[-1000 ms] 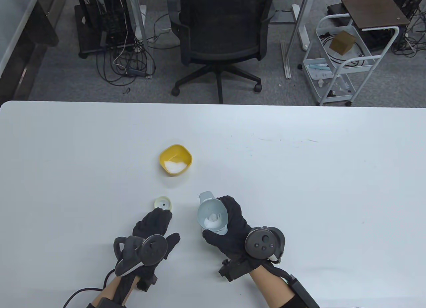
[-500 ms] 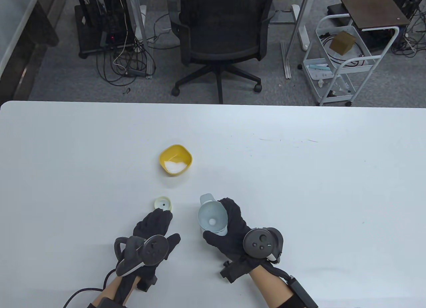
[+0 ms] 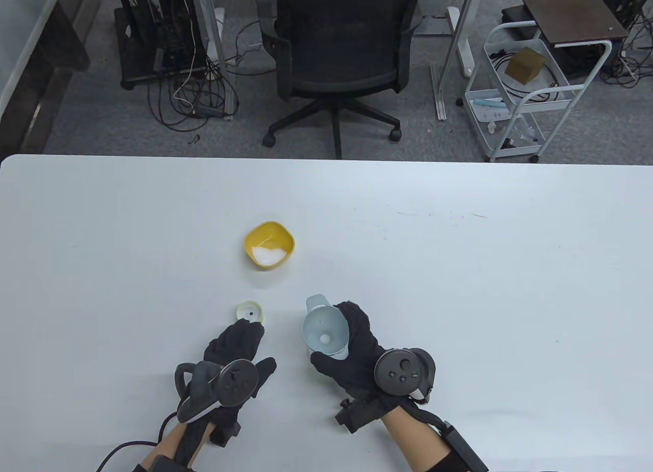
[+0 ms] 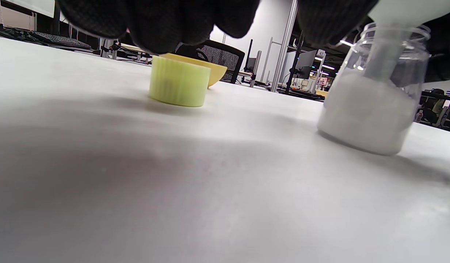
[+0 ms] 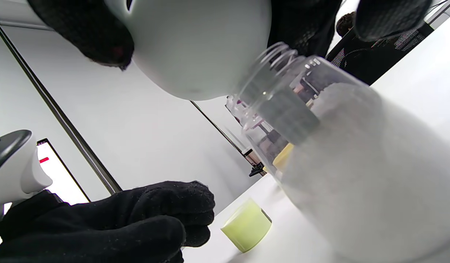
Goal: Unscrew the press dispenser and pour salt into it
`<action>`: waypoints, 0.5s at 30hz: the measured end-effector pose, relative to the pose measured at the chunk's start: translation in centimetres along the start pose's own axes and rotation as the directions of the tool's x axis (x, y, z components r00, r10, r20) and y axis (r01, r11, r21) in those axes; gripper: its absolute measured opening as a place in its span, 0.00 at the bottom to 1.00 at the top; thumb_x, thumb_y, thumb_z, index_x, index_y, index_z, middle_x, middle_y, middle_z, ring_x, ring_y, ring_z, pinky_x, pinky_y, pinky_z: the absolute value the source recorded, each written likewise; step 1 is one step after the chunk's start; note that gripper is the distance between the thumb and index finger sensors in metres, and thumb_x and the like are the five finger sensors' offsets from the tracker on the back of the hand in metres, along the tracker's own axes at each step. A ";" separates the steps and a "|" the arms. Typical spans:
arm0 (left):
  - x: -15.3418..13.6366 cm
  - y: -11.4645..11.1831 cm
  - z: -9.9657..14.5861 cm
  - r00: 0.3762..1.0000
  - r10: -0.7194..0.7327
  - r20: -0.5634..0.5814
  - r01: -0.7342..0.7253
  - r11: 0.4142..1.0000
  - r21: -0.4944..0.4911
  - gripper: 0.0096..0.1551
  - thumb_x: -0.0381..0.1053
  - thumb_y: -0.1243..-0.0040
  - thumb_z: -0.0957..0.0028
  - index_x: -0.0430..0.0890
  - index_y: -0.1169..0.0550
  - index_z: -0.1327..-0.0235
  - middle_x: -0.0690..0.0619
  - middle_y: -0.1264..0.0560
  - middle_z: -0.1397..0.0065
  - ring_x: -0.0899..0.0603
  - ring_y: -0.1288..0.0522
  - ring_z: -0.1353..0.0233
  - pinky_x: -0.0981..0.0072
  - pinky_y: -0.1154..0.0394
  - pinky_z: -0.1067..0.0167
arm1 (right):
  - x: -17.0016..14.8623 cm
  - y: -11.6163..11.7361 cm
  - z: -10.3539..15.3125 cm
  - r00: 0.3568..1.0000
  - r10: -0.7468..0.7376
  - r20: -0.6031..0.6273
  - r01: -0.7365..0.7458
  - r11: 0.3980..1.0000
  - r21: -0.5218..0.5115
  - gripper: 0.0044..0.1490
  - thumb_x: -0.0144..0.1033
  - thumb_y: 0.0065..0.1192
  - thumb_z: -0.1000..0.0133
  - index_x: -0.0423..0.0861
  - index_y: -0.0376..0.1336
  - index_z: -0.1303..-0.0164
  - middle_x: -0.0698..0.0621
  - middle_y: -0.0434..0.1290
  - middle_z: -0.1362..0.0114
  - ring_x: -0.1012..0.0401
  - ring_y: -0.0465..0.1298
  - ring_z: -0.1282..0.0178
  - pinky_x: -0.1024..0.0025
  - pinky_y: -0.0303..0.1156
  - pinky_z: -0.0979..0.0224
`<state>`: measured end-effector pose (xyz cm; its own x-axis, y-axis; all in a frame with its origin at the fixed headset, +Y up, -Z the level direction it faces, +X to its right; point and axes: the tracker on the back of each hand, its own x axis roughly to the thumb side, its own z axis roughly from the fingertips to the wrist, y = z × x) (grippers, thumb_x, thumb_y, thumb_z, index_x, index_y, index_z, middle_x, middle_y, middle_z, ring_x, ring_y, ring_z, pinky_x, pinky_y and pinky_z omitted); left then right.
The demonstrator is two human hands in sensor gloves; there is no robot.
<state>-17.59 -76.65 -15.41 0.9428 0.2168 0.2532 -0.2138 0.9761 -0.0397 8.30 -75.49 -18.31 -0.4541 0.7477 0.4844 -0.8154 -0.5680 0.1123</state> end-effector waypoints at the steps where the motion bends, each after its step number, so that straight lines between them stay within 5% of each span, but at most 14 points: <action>1: 0.0 0.0 0.0 1.000 -0.001 0.000 0.001 1.000 0.000 0.52 0.66 0.42 0.41 0.34 0.37 0.13 0.26 0.37 0.16 0.23 0.31 0.22 0.28 0.32 0.33 | 0.0 0.0 0.0 1.000 -0.004 0.000 0.004 1.000 0.000 0.73 0.60 0.63 0.40 0.13 0.35 0.22 0.20 0.54 0.21 0.31 0.65 0.25 0.21 0.56 0.33; 15: 0.1 0.0 0.0 1.000 -0.008 0.005 0.008 1.000 -0.004 0.52 0.66 0.42 0.41 0.34 0.37 0.13 0.26 0.37 0.16 0.23 0.31 0.22 0.28 0.32 0.33 | -1.0 0.5 0.3 1.000 0.024 -0.004 -0.024 1.000 0.014 0.73 0.61 0.62 0.39 0.14 0.34 0.22 0.21 0.54 0.20 0.32 0.65 0.25 0.21 0.56 0.33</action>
<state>-17.50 -76.64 -15.37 0.9432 0.2091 0.2582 -0.2054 0.9778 -0.0415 8.44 -76.60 -18.49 -0.4749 0.7355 0.4832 -0.7993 -0.5903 0.1129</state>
